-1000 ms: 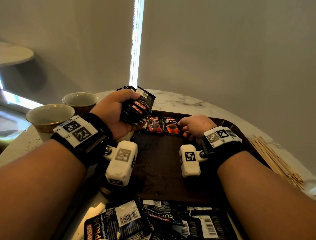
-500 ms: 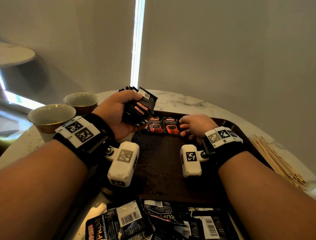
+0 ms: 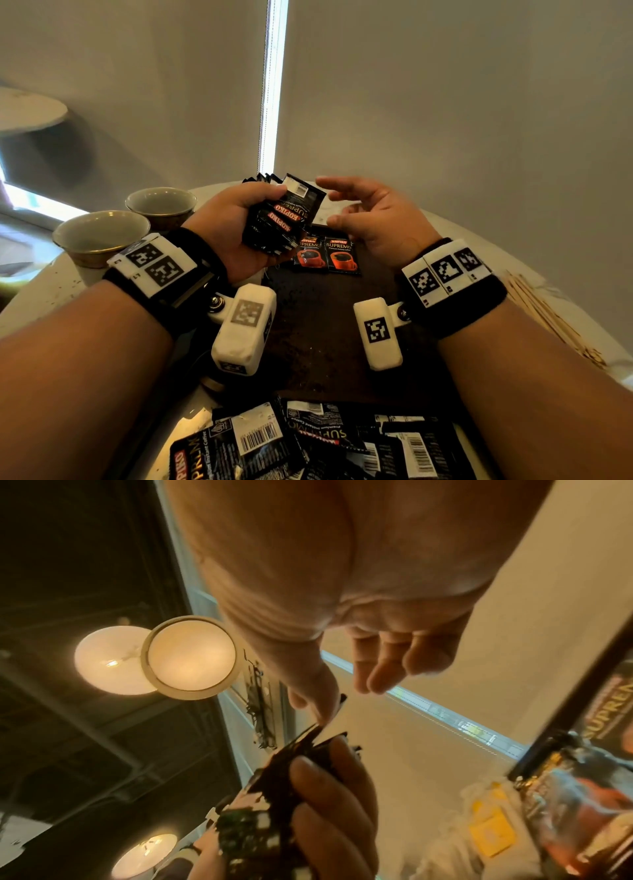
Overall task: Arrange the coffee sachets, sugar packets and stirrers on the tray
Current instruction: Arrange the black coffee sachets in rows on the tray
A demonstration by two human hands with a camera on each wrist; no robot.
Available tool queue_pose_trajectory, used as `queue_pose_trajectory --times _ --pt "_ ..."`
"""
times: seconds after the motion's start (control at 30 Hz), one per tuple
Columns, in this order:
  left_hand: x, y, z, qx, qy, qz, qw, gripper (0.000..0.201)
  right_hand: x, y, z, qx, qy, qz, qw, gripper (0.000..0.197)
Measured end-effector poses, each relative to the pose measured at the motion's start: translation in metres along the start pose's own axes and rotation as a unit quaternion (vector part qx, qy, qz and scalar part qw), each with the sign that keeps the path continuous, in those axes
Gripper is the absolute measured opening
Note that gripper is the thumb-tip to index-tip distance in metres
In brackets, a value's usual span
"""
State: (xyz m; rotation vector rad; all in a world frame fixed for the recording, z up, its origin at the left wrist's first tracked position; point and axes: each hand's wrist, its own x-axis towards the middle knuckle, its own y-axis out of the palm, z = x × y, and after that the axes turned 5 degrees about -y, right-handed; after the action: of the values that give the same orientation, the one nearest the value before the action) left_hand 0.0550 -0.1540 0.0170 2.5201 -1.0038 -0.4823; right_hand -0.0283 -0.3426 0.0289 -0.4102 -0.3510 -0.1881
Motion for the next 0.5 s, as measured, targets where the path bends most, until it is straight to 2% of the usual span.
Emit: queue_pose_trajectory --times 0.1,0.23,0.37,0.47,0.5 --pt "-0.003 0.002 0.0 -0.006 0.001 0.019 1.0 0.027 -0.002 0.009 0.004 -0.032 -0.008 0.032 0.999 0.049" --pt "-0.004 0.003 0.0 -0.002 0.0 0.019 1.0 0.035 -0.001 0.014 0.0 -0.06 -0.015 -0.01 0.998 0.042" --pt "-0.006 0.004 0.0 -0.004 -0.006 0.028 1.0 0.033 -0.001 0.013 -0.001 -0.087 -0.029 -0.04 0.995 0.036" --pt "-0.006 0.003 0.001 0.001 -0.012 0.03 0.999 0.047 -0.002 0.014 -0.001 -0.097 -0.033 -0.054 0.993 0.031" --pt "-0.006 0.003 0.001 0.003 -0.013 0.029 0.999 0.046 -0.002 0.014 -0.002 -0.094 -0.03 -0.056 0.993 0.029"
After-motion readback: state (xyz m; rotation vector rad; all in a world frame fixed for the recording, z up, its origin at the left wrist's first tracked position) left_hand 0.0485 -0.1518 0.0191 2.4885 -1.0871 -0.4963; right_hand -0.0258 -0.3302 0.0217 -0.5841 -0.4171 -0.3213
